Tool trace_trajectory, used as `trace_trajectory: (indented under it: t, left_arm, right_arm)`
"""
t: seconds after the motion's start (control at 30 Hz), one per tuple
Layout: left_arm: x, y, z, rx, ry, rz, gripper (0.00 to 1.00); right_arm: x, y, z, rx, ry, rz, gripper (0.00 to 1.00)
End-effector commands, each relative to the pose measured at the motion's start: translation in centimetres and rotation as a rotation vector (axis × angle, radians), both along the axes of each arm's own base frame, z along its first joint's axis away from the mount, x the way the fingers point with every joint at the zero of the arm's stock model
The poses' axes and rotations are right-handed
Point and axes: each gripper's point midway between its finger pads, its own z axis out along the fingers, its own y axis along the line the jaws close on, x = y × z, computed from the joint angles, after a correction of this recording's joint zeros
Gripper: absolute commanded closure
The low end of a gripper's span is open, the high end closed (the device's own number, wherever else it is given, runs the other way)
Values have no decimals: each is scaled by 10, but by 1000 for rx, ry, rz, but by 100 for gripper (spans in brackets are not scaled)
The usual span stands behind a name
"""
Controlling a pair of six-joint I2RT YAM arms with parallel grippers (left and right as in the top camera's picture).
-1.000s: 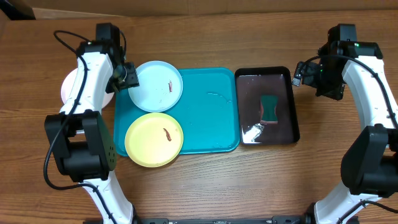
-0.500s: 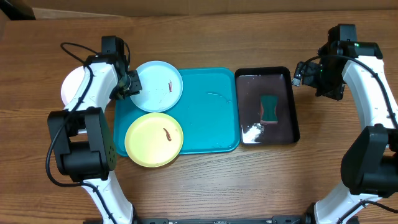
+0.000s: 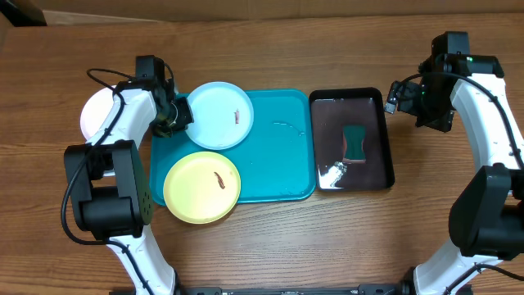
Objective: Clean dirty plates on tray and stack at the side
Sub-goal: 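Move the left gripper to the light-blue plate and grasp its rim, then reach the right gripper into the black tray and grasp the green sponge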
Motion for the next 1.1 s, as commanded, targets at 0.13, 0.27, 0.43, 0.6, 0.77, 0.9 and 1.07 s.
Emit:
trace_trajectory:
  t: [0.13, 0.27, 0.43, 0.6, 0.77, 0.9, 1.07]
  left_arm:
    - [-12, -59, 18, -279, 25, -80, 96]
    - [-22, -68, 13, -221, 61, -115, 96]
    - [-26, -90, 12, -204, 68, -171, 96]
    - [-28, -95, 6, -108, 75, -168, 96]
    - [-28, -103, 6, -98, 69, -188, 95]
    - [-26, -104, 6, -98, 60, -192, 73]
    - [-9, -107, 10, -101, -16, -199, 63]
  right_arm:
    - [6, 2, 10, 6, -34, -1, 0]
    - [6, 2, 10, 6, -34, 0, 0]
    - [6, 2, 10, 6, -34, 0, 0]
    - [12, 6, 12, 32, -61, -6, 0]
    - [6, 42, 21, 228, -63, 107, 2]
    - [-5, 80, 32, 399, -61, 228, 34]
    - [-30, 84, 2, 130, 77, 281, 31]
